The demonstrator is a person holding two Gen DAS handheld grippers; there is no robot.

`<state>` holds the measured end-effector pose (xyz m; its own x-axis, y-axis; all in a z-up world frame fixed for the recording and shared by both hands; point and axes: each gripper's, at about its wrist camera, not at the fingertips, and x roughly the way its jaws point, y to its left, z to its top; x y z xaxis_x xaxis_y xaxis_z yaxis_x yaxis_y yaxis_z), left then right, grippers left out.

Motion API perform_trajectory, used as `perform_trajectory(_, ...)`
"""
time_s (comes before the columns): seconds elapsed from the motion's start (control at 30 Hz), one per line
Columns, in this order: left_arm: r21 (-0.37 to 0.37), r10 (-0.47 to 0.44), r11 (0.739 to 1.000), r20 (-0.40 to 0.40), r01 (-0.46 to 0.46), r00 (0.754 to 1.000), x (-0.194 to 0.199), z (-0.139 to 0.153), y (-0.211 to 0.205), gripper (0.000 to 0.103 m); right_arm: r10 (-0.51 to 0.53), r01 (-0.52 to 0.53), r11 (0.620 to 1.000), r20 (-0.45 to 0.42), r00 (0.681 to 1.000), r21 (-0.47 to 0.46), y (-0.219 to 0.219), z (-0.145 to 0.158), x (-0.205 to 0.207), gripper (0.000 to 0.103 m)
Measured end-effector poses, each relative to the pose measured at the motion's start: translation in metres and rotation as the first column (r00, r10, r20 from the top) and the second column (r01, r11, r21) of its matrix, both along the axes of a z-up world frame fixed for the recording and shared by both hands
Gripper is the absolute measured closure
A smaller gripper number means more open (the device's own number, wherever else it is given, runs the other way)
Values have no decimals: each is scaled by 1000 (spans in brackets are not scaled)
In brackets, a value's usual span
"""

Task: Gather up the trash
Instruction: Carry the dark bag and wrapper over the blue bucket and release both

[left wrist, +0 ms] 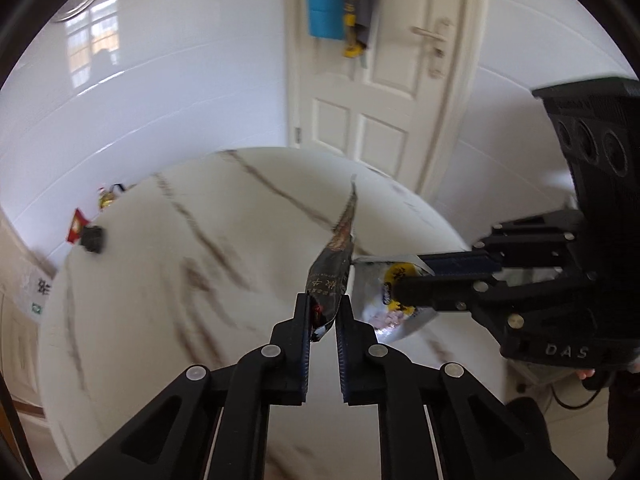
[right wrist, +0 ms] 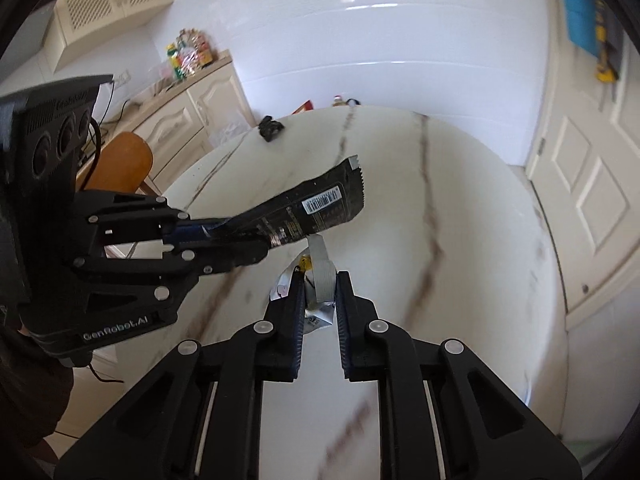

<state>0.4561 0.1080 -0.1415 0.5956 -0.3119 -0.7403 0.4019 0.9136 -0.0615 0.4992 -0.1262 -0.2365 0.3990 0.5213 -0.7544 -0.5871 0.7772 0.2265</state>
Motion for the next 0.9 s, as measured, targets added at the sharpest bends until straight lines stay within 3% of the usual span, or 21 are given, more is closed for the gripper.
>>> perform_trajectory(0.17, 28, -42, 999, -45, 44, 998, -27, -18, -36, 97, -42, 42, 999, -25, 999, 4, -42, -13, -22, 89)
perform_trajectory(0.37, -23, -15, 1000, -82, 13, 997, -39, -29, -48, 98, -90, 91, 996, -58, 994, 22, -76, -33, -31, 89)
perform_trajectory(0.53, -52, 11, 999, -54, -13, 998, -40, -19, -56, 99, -113, 117, 990, -60, 992, 79, -97, -31, -33, 89)
perform_trajectory(0.67, -62, 21, 998, -16, -22, 1000, -39, -12, -86, 99, -137, 140, 983, -39, 990, 121, -119, -21, -37, 89)
perform_trajectory(0.9, -97, 67, 993, 37, -63, 997, -29, -18, -118, 101, -197, 203, 965, -47, 979, 168, -166, -19, -33, 89)
